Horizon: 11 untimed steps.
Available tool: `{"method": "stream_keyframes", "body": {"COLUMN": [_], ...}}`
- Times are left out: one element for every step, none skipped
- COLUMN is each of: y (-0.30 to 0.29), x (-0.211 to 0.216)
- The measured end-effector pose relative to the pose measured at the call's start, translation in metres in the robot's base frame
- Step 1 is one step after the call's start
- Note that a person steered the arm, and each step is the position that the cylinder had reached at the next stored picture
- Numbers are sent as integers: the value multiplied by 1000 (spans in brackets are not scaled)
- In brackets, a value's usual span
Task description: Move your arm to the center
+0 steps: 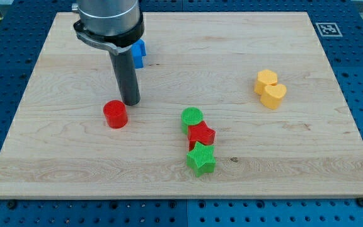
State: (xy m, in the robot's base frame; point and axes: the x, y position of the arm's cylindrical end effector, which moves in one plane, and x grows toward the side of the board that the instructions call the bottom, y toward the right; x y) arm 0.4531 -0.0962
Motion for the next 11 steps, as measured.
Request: {"method": "stream_keyframes", "body": {"y": [4, 9, 12, 17, 21, 28, 34, 40, 44, 49, 54], "x": [0, -1, -2, -2, -4, -8, -13, -16, -21, -24, -28]}}
